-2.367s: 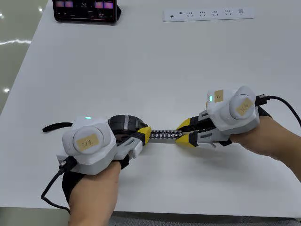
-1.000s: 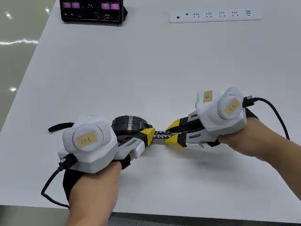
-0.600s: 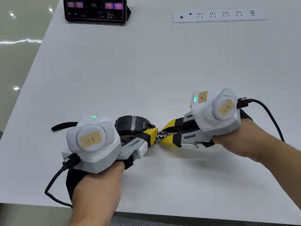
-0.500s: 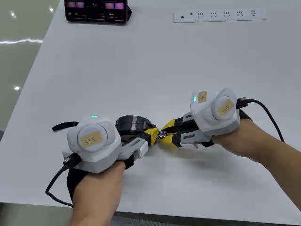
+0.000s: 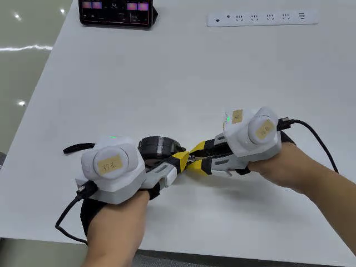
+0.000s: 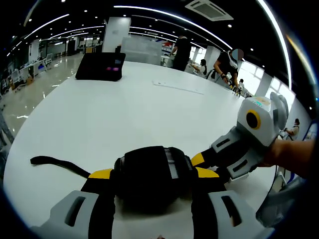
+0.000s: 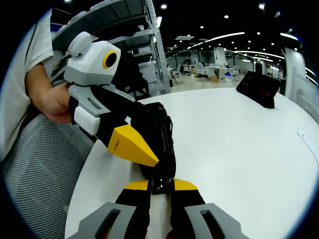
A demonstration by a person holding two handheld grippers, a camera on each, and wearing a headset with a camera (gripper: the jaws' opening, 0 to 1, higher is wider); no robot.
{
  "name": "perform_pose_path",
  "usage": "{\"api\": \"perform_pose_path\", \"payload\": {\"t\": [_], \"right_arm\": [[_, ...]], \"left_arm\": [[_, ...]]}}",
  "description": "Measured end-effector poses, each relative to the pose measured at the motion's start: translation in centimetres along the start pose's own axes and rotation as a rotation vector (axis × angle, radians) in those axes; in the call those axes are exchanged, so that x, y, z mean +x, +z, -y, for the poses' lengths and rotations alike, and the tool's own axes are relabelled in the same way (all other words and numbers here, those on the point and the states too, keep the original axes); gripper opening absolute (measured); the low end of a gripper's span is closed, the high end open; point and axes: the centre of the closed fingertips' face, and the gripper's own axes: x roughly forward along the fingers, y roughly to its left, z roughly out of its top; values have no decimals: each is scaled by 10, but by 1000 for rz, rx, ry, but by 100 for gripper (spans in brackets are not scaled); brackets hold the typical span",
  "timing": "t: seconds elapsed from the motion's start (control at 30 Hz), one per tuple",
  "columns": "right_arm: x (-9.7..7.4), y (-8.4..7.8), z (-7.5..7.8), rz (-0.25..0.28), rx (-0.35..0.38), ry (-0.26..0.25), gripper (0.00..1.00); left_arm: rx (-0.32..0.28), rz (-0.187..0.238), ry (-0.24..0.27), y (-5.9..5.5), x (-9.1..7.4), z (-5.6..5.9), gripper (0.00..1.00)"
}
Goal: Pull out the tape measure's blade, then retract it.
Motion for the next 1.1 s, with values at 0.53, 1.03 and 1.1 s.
{"api": "perform_pose_path", "payload": {"t": [0.53,1.03,1.1], "right_arm": [[-13,0,2,4,21,-12,20],[-34,-1,-2,17,34,-81,44],[-39,-2,-4,16,40,-83,45]], "left_arm": [[22,-4,-14,0,0,1,60],[189,15,-84,10,-11,10,62],[216,14,-101,11,-13,12,64]]}}
